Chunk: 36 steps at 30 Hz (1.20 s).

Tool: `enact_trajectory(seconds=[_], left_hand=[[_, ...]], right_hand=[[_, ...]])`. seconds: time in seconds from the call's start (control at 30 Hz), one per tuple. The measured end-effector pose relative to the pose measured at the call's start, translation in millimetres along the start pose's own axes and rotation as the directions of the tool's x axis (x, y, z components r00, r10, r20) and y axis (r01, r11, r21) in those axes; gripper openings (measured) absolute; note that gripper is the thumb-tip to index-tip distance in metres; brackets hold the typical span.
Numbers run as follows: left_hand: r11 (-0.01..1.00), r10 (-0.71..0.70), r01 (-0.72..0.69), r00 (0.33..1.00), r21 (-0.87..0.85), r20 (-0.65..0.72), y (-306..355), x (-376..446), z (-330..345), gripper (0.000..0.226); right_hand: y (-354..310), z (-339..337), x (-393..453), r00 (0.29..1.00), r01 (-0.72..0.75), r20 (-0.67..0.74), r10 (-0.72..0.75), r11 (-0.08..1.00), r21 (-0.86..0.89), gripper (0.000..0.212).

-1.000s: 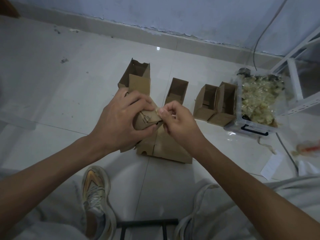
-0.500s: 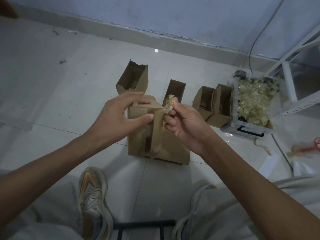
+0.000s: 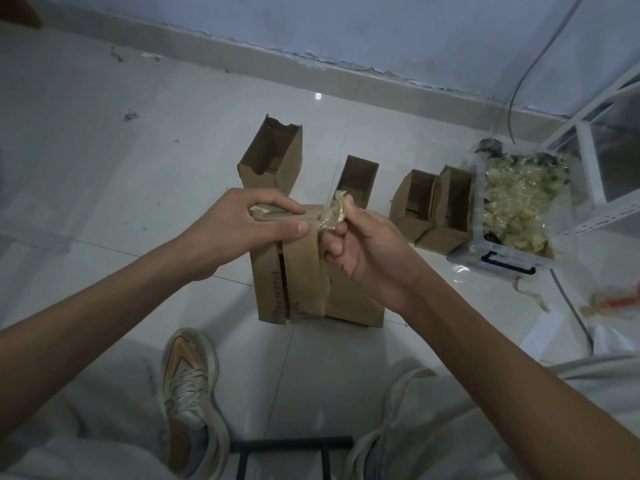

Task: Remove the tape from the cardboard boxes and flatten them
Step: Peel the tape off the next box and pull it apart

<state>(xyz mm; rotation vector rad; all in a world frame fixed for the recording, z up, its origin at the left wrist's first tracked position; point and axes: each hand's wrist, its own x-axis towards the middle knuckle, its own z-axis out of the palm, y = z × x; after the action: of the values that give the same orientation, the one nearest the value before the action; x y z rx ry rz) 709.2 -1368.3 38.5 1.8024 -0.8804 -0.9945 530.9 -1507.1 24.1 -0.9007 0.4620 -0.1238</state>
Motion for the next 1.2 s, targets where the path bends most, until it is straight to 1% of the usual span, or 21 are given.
enact_trajectory(seconds=[0.03,0.1,0.17,0.2,0.27,0.33,0.37,0.4,0.43,0.5,0.6,0.63,0.7,0.73,0.77,0.8,0.87,0.93,1.07,1.2], left_hand=[[1.0,0.008,-0.008,1.0,-0.005,-0.01,-1,0,0,0.037],[1.0,0.017,-0.017,0.999,0.0,-0.04,-4,0,-1,0.038],[0.999,0.025,-0.023,0.997,0.026,-0.073,-8,2,-1,0.041],[0.999,0.031,-0.028,0.996,0.036,-0.082,-9,2,0,0.042],[0.998,0.042,-0.038,0.995,0.049,-0.091,-11,1,4,0.043],[0.998,0.046,-0.041,0.993,0.048,-0.11,-12,1,7,0.044],[0.998,0.049,-0.044,0.991,0.037,-0.123,-12,2,7,0.044],[0.999,0.047,-0.045,0.989,0.018,-0.139,-12,3,6,0.043],[0.999,0.042,-0.042,0.987,0.003,-0.155,-13,4,4,0.042],[0.999,0.038,-0.036,0.984,0.015,-0.172,-14,6,1,0.041],[0.999,0.036,-0.03,0.987,0.044,-0.155,-15,7,0,0.044],[0.999,0.037,-0.03,0.989,0.045,-0.146,-15,7,1,0.044],[0.997,0.044,-0.035,0.991,0.066,-0.128,-15,7,2,0.046],[0.995,0.046,-0.035,0.991,0.09,-0.126,-15,7,3,0.048],[0.994,0.042,-0.029,0.991,0.106,-0.125,-16,7,4,0.05],[0.995,0.029,-0.016,0.992,0.103,-0.121,-16,7,4,0.05],[0.999,-0.001,0.006,0.995,0.051,-0.098,-14,7,4,0.048],[1.0,-0.003,0.006,0.997,0.028,-0.079,-11,8,4,0.048],[0.999,0.016,-0.014,0.998,0.034,-0.056,-5,10,8,0.05],[0.999,0.028,-0.027,0.999,0.024,-0.018,5,19,18,0.049]], right_hand=[[0,0,0,1.0,-0.006,-0.023,0.005,0.998,-0.06,0.038],[-1,0,0,0.991,-0.004,-0.13,-0.032,0.964,-0.267,0.042],[-1,2,0,0.97,0.013,-0.209,-0.125,0.885,-0.466,0.036],[1,3,0,0.957,0.036,-0.222,-0.188,0.833,-0.552,0.03],[7,6,-2,0.912,0.106,-0.208,-0.353,0.694,-0.712,0.02],[16,7,-2,0.844,0.17,-0.162,-0.511,0.541,-0.824,0.015],[19,8,-2,0.815,0.195,-0.141,-0.562,0.496,-0.846,0.015],[21,9,-2,0.799,0.219,-0.134,-0.585,0.492,-0.842,0.016],[22,9,-2,0.8,0.243,-0.139,-0.583,0.527,-0.815,0.015],[22,9,-4,0.829,0.269,-0.149,-0.539,0.617,-0.74,0.013],[14,6,-5,0.875,0.254,-0.151,-0.46,0.703,-0.665,0.014],[11,5,-5,0.902,0.216,-0.164,-0.4,0.745,-0.632,0.019],[7,2,-4,0.954,0.088,-0.193,-0.23,0.829,-0.552,0.035],[7,-1,-3,0.965,0.04,-0.198,-0.171,0.844,-0.535,0.037],[7,-2,-2,0.966,0.03,-0.2,-0.164,0.839,-0.543,0.033],[7,-4,-2,0.96,0.046,-0.206,-0.191,0.83,-0.556,0.028],[7,-6,-1,0.945,0.078,-0.226,-0.235,0.836,-0.544,0.024],[6,-10,-1,0.947,0.069,-0.241,-0.211,0.868,-0.491,0.023],[6,-18,-2,0.948,0.024,-0.281,-0.148,0.916,-0.401,0.031],[-2,-26,-10,0.924,0.031,-0.334,-0.186,0.907,-0.42,0.027]])
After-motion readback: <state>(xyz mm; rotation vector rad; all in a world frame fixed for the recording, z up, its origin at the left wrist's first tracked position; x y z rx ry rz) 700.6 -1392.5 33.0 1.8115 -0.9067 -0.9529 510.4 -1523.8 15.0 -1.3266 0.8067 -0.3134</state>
